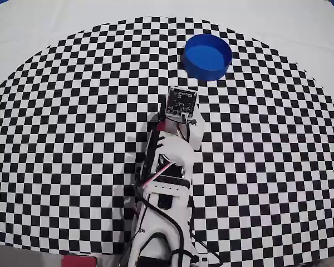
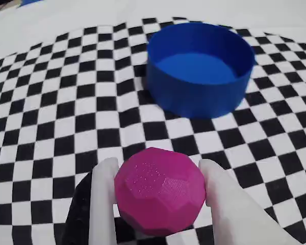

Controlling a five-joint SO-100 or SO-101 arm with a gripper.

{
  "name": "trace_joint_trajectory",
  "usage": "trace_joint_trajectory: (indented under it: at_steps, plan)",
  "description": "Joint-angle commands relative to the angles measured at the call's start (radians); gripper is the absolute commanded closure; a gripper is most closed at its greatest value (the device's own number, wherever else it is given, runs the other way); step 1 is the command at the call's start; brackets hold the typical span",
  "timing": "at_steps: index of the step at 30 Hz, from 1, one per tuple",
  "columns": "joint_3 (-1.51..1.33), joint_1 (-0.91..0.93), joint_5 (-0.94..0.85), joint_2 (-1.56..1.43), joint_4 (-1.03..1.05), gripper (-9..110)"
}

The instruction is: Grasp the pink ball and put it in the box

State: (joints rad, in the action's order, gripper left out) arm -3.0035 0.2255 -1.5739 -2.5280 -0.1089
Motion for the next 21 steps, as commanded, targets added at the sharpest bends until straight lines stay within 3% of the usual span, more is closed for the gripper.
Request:
trace_joint_trajectory:
  at_steps: [1, 21]
  plan:
    - [0.005, 0.011, -0.003, -0.032, 0.005, 101]
    - [0.005, 0.038, -0.003, -0.035, 0.005, 101]
